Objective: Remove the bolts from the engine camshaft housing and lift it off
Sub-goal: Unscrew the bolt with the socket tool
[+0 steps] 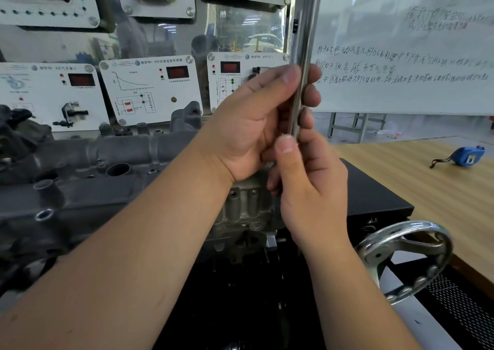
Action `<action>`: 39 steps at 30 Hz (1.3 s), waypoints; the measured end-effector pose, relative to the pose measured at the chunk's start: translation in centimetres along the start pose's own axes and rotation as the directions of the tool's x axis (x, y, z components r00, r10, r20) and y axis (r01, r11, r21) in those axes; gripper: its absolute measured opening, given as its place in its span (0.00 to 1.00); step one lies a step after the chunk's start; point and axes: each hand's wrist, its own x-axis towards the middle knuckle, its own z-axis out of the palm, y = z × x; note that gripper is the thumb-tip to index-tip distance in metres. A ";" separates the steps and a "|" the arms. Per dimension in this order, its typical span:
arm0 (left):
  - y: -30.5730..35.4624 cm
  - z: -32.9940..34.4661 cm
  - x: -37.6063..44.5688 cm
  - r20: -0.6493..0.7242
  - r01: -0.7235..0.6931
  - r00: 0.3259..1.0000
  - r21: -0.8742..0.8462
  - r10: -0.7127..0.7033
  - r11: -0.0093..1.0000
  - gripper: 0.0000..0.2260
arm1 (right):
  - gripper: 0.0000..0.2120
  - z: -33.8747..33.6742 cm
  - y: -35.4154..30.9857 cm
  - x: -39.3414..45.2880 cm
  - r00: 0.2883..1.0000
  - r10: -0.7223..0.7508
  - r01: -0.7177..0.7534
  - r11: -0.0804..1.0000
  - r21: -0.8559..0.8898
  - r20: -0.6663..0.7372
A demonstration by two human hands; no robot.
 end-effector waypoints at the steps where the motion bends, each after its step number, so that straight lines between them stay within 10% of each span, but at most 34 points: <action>1: 0.0 0.0 0.0 -0.012 -0.009 1.000 0.000 0.009 1.000 0.12 | 0.14 -0.1 0.0 0.0 1.000 -0.010 0.010 1.000 -0.019 0.015; 39: 0.0 0.0 0.0 -0.020 -0.004 1.000 0.018 0.005 1.000 0.05 | 0.08 -0.1 0.3 -0.1 1.000 -0.010 0.010 1.000 -0.011 -0.007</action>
